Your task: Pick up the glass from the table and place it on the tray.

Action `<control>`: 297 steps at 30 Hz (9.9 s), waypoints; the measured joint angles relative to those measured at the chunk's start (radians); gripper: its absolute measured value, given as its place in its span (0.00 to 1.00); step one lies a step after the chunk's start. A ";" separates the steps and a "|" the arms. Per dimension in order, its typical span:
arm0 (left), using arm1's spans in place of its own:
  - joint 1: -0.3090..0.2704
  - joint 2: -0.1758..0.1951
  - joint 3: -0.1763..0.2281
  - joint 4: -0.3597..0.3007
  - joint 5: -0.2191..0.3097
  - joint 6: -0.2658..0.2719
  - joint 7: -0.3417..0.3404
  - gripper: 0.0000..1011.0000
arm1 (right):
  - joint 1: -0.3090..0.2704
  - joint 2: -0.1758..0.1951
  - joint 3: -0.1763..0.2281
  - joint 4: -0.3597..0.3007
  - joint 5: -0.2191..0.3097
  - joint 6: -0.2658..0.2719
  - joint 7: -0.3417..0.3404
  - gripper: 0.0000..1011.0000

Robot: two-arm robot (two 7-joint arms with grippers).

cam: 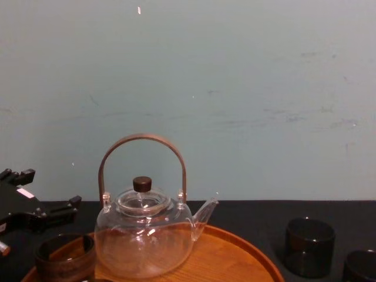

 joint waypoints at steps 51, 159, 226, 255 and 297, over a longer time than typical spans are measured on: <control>0.000 0.000 0.000 0.000 0.000 0.000 0.000 0.99 | 0.052 -0.044 0.025 0.084 -0.011 -0.029 0.058 0.90; 0.000 0.000 0.000 0.000 0.000 0.000 0.000 0.99 | 0.184 -0.119 -0.338 0.092 -0.075 -0.080 0.248 0.90; 0.000 0.000 0.000 0.000 0.000 0.000 0.000 0.99 | -0.045 -0.006 -0.181 -0.194 -0.110 -0.105 0.095 0.99; 0.000 0.000 0.000 0.000 0.000 0.000 0.000 0.99 | -0.055 -0.061 0.037 -0.110 -0.083 -0.052 0.012 0.99; 0.000 0.000 0.000 0.000 0.000 0.000 0.000 0.99 | 0.282 -0.104 -0.033 0.290 -0.035 -0.046 0.141 0.99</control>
